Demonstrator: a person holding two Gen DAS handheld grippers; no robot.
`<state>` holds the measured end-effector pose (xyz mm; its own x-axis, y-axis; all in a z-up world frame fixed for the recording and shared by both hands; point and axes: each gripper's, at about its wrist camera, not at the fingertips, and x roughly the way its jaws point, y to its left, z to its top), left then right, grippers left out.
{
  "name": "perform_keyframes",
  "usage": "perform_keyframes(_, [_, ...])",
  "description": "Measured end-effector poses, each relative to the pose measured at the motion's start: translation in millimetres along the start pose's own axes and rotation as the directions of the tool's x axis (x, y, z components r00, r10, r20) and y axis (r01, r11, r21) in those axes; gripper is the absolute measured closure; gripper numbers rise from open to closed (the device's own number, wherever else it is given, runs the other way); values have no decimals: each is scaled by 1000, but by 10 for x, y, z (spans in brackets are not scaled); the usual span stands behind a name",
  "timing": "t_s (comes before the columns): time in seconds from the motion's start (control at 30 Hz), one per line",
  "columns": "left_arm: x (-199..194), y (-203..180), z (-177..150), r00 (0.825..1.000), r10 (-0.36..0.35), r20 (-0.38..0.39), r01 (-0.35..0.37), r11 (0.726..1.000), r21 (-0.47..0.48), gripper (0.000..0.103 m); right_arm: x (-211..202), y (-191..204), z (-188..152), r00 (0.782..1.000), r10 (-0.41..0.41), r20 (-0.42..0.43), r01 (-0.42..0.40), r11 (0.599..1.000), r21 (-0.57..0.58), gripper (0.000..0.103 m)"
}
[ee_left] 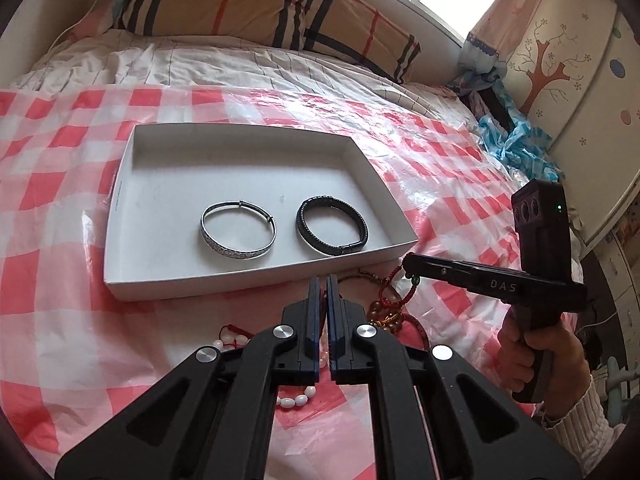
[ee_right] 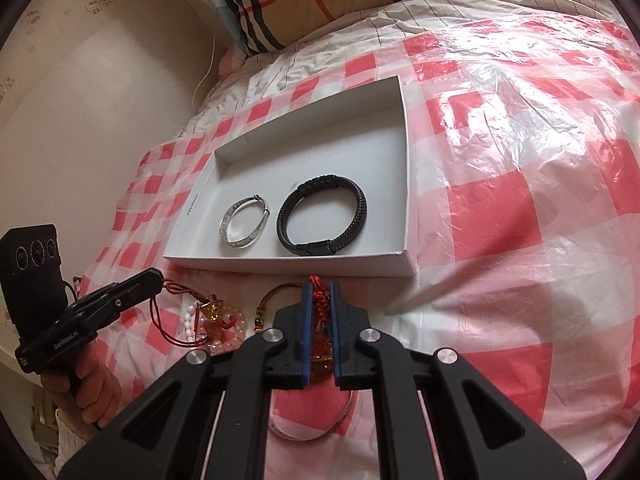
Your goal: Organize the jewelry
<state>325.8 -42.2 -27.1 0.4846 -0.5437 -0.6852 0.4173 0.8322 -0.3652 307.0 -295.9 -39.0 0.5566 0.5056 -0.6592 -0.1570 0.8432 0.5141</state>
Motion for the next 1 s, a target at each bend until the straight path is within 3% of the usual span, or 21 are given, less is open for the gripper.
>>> perform_keyframes(0.27, [-67, -60, 13, 989, 123, 77, -125, 992, 15, 100, -143, -47, 39, 995, 92, 43, -94, 995, 44, 94])
perform_keyframes(0.37, [-92, -134, 11, 980, 166, 108, -171, 985, 38, 100, -136, -13, 42, 997, 69, 36, -70, 997, 25, 94])
perform_keyframes(0.47, [-121, -154, 24, 975, 181, 131, -187, 982, 37, 100, -58, 7, 21, 1000, 16, 6, -16, 1000, 7, 94])
perform_keyframes(0.73, [-229, -173, 50, 965, 187, 187, -194, 981, 23, 100, -179, 3, 53, 993, 96, 74, -98, 995, 21, 94])
perform_keyframes(1.0, [-217, -271, 37, 948, 236, 212, -251, 967, 44, 100, -356, 181, 84, 974, 157, 161, -153, 988, -39, 94])
